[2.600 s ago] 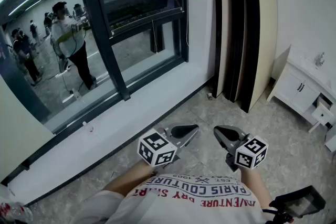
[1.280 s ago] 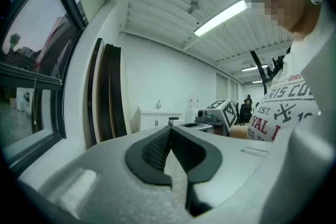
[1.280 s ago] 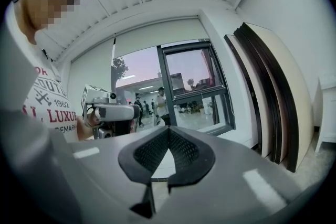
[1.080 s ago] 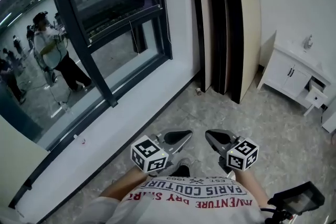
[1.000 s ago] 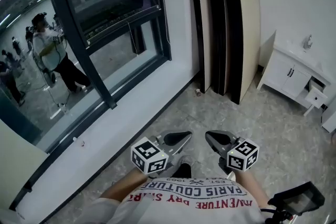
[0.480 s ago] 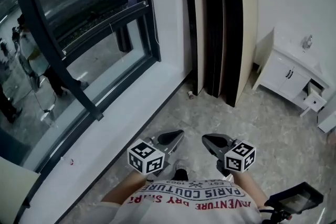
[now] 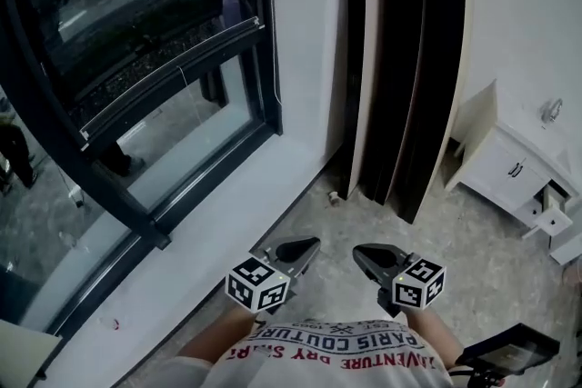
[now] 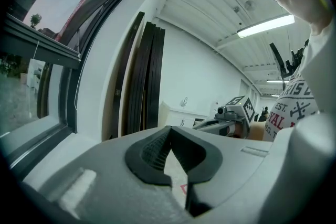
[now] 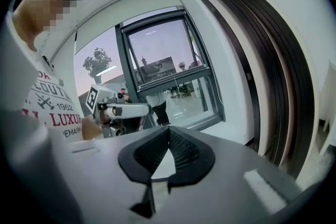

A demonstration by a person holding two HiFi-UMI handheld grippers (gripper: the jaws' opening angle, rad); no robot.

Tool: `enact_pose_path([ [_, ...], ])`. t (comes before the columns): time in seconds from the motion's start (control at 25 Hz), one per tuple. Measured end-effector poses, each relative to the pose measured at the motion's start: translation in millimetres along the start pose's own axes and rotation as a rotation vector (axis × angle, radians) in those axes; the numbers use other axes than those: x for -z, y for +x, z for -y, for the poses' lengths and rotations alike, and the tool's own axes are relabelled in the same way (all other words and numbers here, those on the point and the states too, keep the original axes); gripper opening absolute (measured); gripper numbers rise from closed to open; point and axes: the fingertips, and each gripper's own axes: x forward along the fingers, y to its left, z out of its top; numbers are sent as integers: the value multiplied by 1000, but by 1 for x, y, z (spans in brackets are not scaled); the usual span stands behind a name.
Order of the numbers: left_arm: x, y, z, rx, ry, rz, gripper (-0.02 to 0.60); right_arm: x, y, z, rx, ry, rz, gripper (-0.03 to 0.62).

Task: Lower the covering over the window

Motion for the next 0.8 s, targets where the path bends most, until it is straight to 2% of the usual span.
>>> enact_pose_path([
  [0.12,-15,14,-26,25,19,18,3,-19,17,22,4,-7,21,5],
  [0.28,-19,25,-51,34,22,8,3,-22,37,38,-10,19,7,5],
  [0.44,-22,32,-71,14,13,5,3,-30,56,56,-34,7,-2,5],
  [0.68,-30,57,-104,-21,-7,2,3,-66,88,88,-102,-50,35,5],
  [0.8,-39,76,-127,-40,-4,0,3,-84,111,111,-147,-34,54,5],
])
